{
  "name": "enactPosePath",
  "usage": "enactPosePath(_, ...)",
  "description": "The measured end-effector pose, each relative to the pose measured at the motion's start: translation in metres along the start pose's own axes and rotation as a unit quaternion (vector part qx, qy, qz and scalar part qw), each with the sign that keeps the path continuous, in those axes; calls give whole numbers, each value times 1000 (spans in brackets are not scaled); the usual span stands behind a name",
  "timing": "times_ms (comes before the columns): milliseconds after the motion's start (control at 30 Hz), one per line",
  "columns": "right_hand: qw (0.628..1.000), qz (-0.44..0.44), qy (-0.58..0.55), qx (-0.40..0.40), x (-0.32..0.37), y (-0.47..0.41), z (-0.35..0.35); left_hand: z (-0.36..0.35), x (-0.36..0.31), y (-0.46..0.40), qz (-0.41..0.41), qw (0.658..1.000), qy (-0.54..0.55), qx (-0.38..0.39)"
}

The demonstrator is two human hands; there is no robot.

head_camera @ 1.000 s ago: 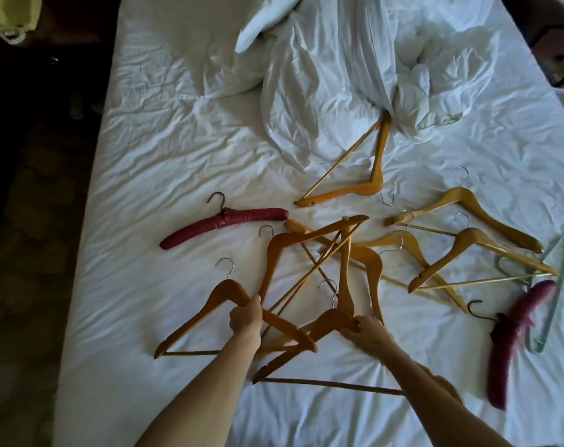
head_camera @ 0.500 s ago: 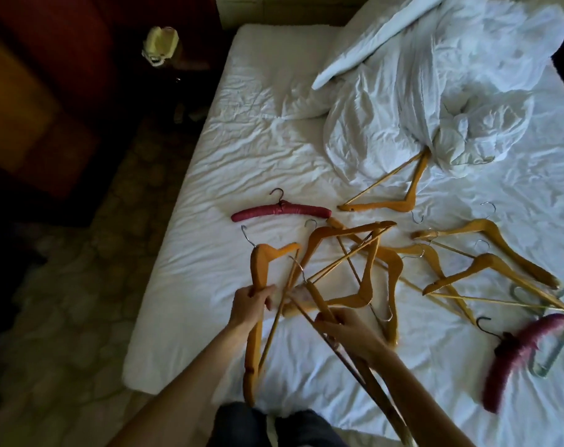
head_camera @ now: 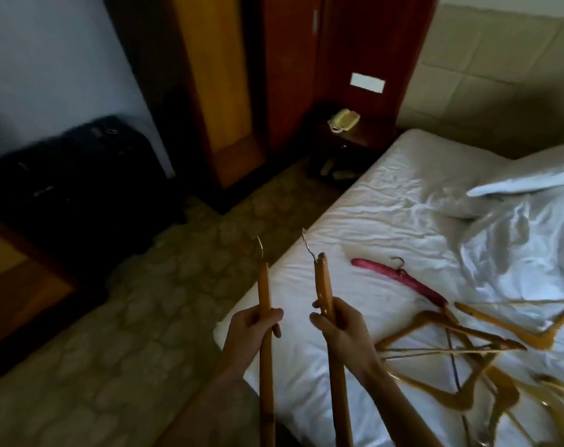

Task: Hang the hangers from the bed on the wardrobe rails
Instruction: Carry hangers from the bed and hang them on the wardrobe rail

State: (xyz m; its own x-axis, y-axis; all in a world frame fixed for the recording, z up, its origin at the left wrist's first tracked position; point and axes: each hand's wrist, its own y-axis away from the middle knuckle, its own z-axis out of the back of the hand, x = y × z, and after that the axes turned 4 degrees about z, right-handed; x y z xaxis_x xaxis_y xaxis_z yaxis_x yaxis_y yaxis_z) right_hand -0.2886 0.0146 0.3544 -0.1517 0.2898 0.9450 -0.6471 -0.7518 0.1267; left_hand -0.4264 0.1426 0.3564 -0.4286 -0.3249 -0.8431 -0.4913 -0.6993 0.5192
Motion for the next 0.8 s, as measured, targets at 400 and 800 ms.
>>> enactPosePath(400, 958, 117, -39, 257, 164, 63, -319, 340, 59, 125, -74, 979, 55, -183)
enactPosePath(800, 917, 153, -24, 367, 276, 94, -590, 586, 96, 170, -141, 924, 140, -328)
